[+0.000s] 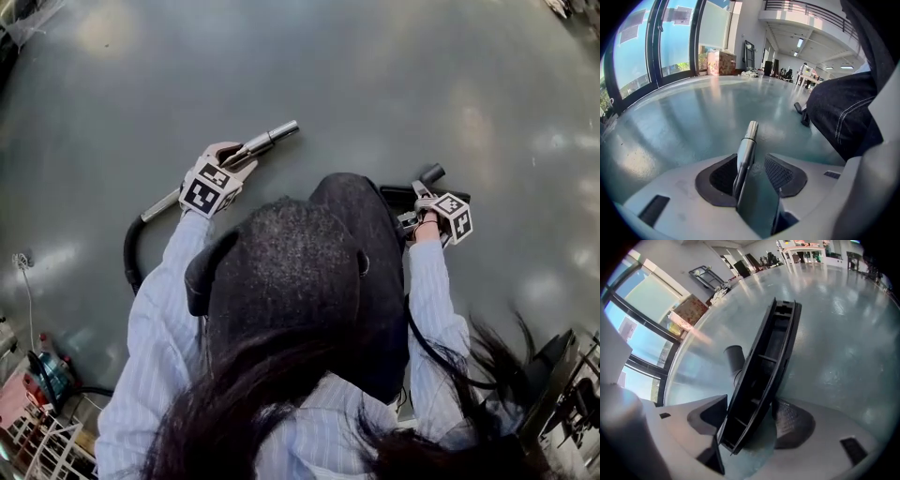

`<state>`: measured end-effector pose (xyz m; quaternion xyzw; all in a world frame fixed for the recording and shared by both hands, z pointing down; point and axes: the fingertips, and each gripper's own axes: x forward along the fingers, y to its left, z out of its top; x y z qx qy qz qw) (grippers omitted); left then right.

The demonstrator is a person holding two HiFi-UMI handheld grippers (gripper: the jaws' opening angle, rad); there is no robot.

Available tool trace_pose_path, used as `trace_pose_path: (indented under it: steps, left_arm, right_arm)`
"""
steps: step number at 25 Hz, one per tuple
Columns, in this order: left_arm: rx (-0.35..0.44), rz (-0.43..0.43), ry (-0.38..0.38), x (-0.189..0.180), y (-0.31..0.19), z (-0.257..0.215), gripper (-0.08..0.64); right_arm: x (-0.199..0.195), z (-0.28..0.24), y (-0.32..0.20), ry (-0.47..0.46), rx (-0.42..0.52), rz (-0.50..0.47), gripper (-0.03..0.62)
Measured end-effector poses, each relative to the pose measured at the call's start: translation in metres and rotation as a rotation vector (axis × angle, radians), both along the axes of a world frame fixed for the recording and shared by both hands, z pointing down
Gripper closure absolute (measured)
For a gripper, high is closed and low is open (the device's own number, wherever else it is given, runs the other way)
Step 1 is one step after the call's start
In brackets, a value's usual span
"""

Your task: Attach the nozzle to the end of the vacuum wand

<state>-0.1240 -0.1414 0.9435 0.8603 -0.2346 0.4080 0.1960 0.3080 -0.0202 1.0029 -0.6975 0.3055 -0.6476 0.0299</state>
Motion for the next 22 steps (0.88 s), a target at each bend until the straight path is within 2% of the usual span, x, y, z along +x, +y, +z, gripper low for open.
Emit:
trace_pose_path:
  steps: [3, 5, 8, 10, 12, 19, 22]
  left_arm:
    - [-0.03, 0.003, -0.005, 0.005, 0.001, 0.008, 0.383]
    - [-0.031, 0.014, -0.025, 0.007, 0.0, 0.017, 0.376]
    - [-0.027, 0.013, -0.043, 0.005, -0.005, 0.026, 0.376]
    - [-0.042, 0.008, -0.05, 0.004, -0.009, 0.032, 0.376]
    - [-0.058, 0.02, -0.074, 0.0, -0.011, 0.041, 0.376]
    - [-0.104, 0.063, -0.155, -0.006, -0.011, 0.055, 0.376]
    - [-0.117, 0.065, -0.155, -0.003, -0.012, 0.056, 0.376]
  right_arm:
    - [0.0, -0.004, 0.001, -0.001, 0.031, -0.011, 0.299]
    - [0.001, -0.004, 0.003, -0.01, 0.054, -0.084, 0.301]
    - [-0.003, -0.004, 0.003, 0.02, 0.078, -0.343, 0.31]
    - [-0.006, -0.008, -0.004, 0.072, 0.097, -0.531, 0.319]
    - [-0.008, -0.013, -0.016, 0.117, 0.109, -0.678, 0.328]
    - [-0.03, -0.027, -0.079, 0.255, 0.09, -1.052, 0.341]
    - [-0.056, -0.036, -0.112, 0.267, 0.158, -1.163, 0.345]
